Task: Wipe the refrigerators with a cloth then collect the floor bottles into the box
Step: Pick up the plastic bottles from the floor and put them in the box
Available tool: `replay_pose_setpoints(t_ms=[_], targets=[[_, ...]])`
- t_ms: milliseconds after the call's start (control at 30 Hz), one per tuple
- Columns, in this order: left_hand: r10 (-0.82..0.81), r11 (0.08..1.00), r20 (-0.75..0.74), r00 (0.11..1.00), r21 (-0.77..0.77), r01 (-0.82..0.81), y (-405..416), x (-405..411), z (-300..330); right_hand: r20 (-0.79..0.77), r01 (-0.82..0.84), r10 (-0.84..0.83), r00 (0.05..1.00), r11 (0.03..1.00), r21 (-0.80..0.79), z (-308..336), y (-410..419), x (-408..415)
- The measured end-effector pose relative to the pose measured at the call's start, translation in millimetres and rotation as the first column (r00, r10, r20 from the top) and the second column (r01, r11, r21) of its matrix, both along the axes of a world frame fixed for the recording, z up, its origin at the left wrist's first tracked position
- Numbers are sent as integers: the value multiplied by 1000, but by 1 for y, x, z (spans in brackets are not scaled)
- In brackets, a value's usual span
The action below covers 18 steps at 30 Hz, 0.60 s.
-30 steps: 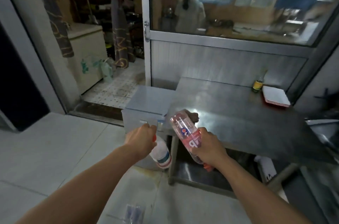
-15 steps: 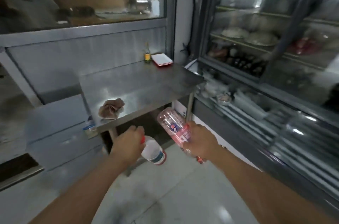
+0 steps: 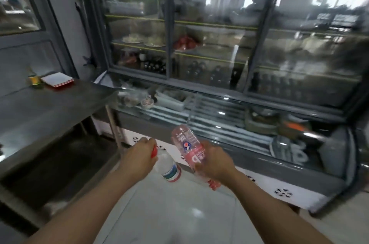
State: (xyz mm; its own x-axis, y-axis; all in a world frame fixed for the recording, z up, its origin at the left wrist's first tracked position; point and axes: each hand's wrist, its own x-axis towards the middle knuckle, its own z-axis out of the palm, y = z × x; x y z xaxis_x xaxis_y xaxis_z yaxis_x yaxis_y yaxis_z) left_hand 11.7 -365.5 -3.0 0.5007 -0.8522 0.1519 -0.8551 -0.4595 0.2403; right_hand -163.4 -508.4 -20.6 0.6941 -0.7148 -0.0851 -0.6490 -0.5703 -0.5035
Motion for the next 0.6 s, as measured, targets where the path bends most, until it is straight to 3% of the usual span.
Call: replay_pose_setpoints(t_ms=[333,600], targets=[[-321,947,-24,947,-15,321,-105,-289,-7,-35,324,-326,945,945,-45,0,-47,-312],[-580,814,-41,813,-15,580,-196,-484,7,-46,632,-633,773,774,-28,12,-74,-536]])
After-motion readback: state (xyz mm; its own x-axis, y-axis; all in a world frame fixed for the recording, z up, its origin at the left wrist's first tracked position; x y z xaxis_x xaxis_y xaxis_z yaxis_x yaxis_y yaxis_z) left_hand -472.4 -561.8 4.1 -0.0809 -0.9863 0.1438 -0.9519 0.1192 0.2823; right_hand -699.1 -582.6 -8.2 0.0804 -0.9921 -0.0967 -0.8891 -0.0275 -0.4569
